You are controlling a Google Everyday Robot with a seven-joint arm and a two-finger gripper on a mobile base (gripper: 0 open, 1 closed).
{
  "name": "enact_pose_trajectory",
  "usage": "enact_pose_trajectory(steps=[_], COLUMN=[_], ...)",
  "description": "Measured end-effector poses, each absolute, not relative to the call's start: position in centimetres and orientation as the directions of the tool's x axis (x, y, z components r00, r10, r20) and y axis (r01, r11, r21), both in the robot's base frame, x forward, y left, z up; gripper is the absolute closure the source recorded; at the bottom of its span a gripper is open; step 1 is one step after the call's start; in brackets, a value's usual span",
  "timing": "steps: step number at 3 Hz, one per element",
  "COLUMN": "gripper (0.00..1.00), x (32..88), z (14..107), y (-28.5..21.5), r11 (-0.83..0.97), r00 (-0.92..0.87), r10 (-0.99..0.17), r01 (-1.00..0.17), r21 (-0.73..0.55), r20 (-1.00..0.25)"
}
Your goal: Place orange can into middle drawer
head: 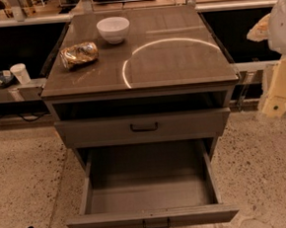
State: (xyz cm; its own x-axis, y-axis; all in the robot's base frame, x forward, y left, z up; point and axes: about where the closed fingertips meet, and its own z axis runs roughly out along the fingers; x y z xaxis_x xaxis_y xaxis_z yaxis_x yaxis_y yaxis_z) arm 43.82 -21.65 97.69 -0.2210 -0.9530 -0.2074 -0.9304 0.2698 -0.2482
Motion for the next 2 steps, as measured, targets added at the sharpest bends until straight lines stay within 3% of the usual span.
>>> enact_pose_trajectory(steps=[2], gripper=[0.0], x=[45.4], z=[97.0], y=[-18.0], r11=[0.187], r00=[-0.135], r10=[-0.965], r01=[-0.956], r21=[-0.226], r20=[-0.226])
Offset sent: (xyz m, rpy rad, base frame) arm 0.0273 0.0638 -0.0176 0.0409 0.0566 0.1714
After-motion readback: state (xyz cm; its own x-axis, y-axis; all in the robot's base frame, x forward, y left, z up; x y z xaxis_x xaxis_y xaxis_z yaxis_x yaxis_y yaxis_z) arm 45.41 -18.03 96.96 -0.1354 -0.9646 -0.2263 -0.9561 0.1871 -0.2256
